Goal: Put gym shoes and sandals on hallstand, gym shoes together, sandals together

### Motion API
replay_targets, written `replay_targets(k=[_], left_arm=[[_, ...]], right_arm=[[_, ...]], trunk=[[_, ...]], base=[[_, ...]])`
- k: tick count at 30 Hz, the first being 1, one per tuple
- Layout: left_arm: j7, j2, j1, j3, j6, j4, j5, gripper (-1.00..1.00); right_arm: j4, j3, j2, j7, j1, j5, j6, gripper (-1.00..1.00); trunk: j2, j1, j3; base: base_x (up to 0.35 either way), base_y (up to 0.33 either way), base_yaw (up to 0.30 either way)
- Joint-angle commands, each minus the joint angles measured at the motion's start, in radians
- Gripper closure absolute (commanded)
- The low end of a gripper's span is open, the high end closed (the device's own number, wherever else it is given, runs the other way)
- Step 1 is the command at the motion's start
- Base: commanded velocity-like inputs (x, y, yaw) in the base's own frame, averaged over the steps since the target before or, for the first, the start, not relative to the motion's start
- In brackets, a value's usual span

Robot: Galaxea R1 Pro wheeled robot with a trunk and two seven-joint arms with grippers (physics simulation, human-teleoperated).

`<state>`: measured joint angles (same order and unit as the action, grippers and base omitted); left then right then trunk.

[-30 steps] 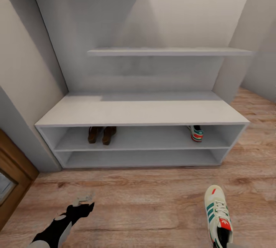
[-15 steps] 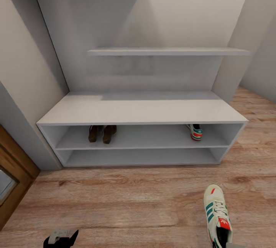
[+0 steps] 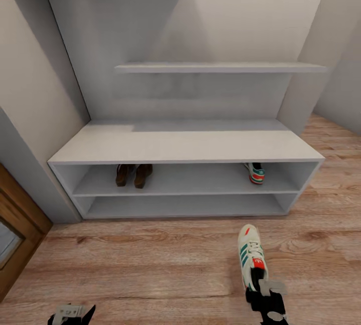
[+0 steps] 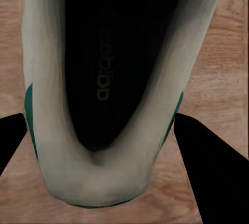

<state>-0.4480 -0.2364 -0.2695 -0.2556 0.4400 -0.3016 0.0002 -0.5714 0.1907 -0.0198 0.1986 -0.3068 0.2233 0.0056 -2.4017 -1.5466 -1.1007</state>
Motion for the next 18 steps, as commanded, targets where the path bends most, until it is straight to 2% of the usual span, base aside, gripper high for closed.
replay_targets(k=[1,5,13,15,18], left_arm=[[-0.01,0.002,-0.001,-0.006,0.001,0.001,-0.001,-1.0],[-0.01,0.004,0.0,-0.004,0.001,0.001,-0.003,-1.0],[-0.009,0.007,0.0,-0.002,0.0,0.002,-0.003,-1.0],[-0.009,0.008,0.0,-0.002,0.0,0.002,-0.003,-1.0],[-0.009,0.007,0.0,-0.002,0.0,0.002,-0.003,-1.0]], right_arm=[[-0.042,0.003,-0.004,0.0,-0.003,0.01,0.055,1.0],[-0.114,0.002,-0.016,0.001,-0.041,0.01,0.151,1.0],[-0.14,0.001,-0.038,0.002,-0.156,0.01,0.192,1.0],[-0.136,0.001,-0.052,0.002,-0.211,0.009,0.209,1.0],[-0.134,0.001,-0.074,0.003,-0.235,0.009,0.242,1.0]], trunk=[[0.0,0.0,-0.001],[0.0,0.0,-0.001],[0.0,0.0,-0.001],[0.0,0.0,-0.001],[0.0,0.0,-0.001]], base=[[0.0,0.0,0.0],[0.0,0.0,0.0],[0.0,0.0,0.0],[0.0,0.0,0.0],[0.0,0.0,0.0]])
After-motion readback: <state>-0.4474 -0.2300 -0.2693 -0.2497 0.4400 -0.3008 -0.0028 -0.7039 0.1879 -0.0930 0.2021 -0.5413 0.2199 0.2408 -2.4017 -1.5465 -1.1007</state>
